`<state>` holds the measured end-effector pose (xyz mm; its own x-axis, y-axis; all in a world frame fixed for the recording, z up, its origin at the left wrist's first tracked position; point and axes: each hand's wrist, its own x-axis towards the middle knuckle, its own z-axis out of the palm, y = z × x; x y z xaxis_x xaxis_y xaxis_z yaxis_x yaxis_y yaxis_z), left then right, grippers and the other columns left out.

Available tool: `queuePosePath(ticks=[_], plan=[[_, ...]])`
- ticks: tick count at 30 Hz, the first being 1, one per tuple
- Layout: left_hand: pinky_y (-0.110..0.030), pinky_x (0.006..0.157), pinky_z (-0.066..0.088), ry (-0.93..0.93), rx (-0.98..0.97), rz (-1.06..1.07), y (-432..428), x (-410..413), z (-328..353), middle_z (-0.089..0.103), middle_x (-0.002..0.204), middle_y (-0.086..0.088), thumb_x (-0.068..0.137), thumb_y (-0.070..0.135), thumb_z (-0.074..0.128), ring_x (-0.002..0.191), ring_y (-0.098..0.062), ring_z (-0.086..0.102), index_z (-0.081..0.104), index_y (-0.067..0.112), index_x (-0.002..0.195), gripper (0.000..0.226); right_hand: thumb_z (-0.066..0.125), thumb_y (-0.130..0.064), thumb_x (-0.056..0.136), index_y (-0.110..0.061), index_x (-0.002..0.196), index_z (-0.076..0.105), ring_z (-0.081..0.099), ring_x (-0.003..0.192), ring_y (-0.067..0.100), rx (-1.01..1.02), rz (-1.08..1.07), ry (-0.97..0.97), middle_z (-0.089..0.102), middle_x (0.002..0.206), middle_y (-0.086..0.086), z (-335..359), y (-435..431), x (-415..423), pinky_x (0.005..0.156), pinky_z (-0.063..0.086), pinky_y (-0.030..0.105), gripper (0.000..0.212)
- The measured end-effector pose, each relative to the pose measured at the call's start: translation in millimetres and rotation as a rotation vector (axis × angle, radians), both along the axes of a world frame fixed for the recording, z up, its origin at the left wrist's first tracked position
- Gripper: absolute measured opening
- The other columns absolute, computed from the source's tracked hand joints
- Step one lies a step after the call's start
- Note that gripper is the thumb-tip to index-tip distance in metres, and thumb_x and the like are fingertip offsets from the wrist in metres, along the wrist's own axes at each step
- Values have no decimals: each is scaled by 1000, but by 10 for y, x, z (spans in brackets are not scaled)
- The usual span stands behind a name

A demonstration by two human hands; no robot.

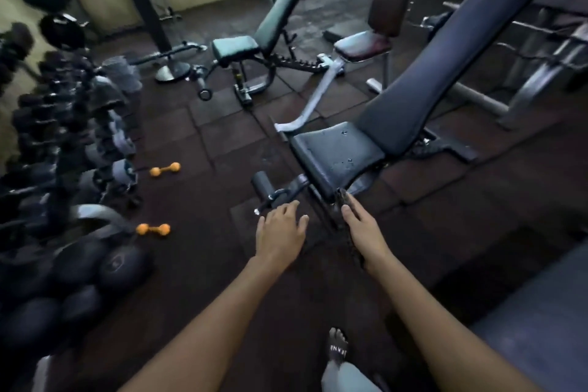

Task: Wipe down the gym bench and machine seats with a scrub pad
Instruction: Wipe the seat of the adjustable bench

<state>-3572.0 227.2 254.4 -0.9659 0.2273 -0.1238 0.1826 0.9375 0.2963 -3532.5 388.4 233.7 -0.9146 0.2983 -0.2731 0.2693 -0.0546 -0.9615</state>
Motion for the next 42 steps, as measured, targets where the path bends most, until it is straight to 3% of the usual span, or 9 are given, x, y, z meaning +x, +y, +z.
queuePosePath(ticks=[11, 15, 22, 27, 32, 36, 42], plan=[[-46, 113, 32, -104, -2, -129, 1315, -2197, -301, 46, 148, 0, 100, 42, 40, 135, -25, 42, 41, 21, 145, 49, 47, -28, 104, -24, 149, 41, 38, 140, 10, 58, -80, -132, 42, 153, -6, -257, 1220, -2035, 112, 31, 25, 46], [-42, 109, 35, -119, 3, -134, 1643, -2949, -630, 47, 146, 4, 100, 42, 39, 132, -24, 44, 42, 22, 144, 48, 47, -33, 103, -29, 150, 39, 37, 142, 13, 108, -55, -212, 40, 154, -9, -507, 1587, -2764, 116, 32, 34, 48], [-42, 116, 28, -239, 30, -41, 2148, -4111, -1714, 40, 152, 1, 102, 38, 39, 140, -20, 35, 39, 20, 146, 48, 44, -34, 104, -30, 150, 40, 41, 140, 16, 302, 20, -355, 45, 152, -6, -1605, 2236, -4055, 107, 33, 28, 46], [-43, 119, 22, -316, -13, 15, 2503, -4602, -2577, 35, 155, 4, 102, 38, 39, 144, -17, 29, 35, 23, 148, 49, 41, -35, 104, -33, 152, 34, 29, 146, 7, 442, 142, -369, 33, 159, -9, -2442, 2611, -4597, 117, 26, 28, 48], [-48, 122, -2, -262, -79, 76, 2860, -4902, -3314, 22, 162, 5, 102, 39, 38, 151, -18, 13, 30, 26, 151, 51, 40, -34, 105, -36, 153, 30, 27, 147, 11, 784, 370, -233, 23, 162, -10, -3131, 3030, -4904, 117, 33, 35, 49], [-49, 122, 2, -140, -77, 164, 3070, -5145, -3897, 20, 162, 0, 102, 40, 40, 151, -22, 12, 31, 23, 152, 53, 38, -34, 103, -29, 152, 34, 32, 146, 23, 1045, 529, -42, 29, 161, 0, -3724, 3402, -5087, 112, 37, 37, 49], [-52, 122, 3, -30, -135, 282, 3149, -5271, -4500, 8, 165, -2, 102, 47, 26, 152, -23, 3, 16, 24, 156, 60, 38, -32, 105, -24, 151, 37, 33, 146, 27, 1265, 814, 288, 34, 159, 5, -4193, 3673, -5025, 111, 39, 43, 47]])
